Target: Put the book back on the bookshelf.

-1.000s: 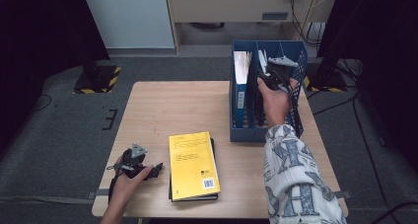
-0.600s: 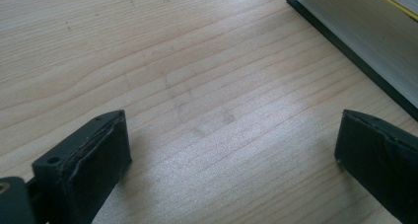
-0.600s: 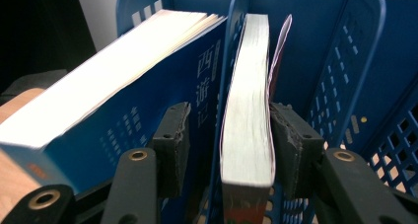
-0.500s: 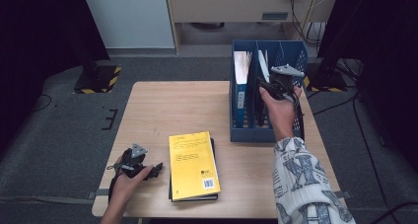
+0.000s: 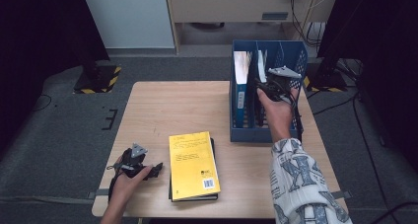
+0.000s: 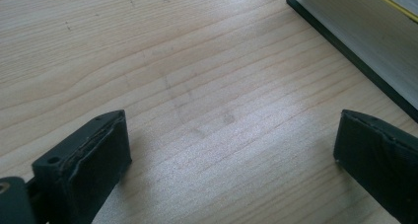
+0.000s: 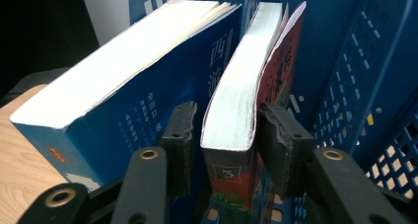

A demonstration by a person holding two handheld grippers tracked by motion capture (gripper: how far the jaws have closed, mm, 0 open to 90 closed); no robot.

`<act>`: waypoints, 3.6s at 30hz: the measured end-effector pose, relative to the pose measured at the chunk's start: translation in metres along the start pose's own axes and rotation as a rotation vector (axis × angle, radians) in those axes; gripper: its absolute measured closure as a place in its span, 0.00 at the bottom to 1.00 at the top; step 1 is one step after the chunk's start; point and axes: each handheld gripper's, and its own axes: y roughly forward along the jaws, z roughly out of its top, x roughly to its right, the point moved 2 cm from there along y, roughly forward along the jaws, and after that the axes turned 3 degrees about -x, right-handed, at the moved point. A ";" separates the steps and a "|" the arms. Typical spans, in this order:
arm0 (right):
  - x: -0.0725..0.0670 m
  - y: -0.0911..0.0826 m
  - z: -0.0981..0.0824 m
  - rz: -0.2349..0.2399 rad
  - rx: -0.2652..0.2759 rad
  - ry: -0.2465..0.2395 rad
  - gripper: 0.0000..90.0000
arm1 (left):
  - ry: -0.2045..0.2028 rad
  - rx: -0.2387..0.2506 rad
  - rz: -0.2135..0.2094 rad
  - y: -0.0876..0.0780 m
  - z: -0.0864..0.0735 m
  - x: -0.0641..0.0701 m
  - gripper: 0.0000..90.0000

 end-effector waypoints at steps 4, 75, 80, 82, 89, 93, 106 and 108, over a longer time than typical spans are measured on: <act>0.000 -0.001 0.000 0.009 0.002 0.003 0.58 | 0.000 0.000 0.000 0.000 0.000 0.000 0.00; -0.069 -0.052 -0.118 0.348 -0.110 -0.155 0.17 | -0.015 -0.006 0.019 0.000 0.000 0.005 0.00; -0.075 -0.049 -0.125 0.369 -0.126 -0.162 0.18 | -0.016 -0.004 0.019 0.000 0.000 0.005 0.00; -0.078 -0.048 -0.127 0.376 -0.137 -0.171 0.18 | -0.013 -0.007 0.018 -0.001 0.000 0.005 0.00; -0.090 -0.046 -0.136 0.402 -0.159 -0.180 0.18 | -0.010 -0.005 0.014 -0.001 -0.001 0.006 0.00; -0.100 -0.045 -0.142 0.426 -0.177 -0.194 0.18 | -0.010 -0.001 0.009 -0.002 -0.001 0.006 0.01; -0.119 -0.047 -0.158 0.512 -0.226 -0.228 0.18 | -0.024 0.044 -0.014 -0.010 0.000 0.008 0.06; -0.122 -0.047 -0.160 0.521 -0.232 -0.231 0.18 | -0.026 0.057 -0.018 -0.012 0.001 0.008 0.07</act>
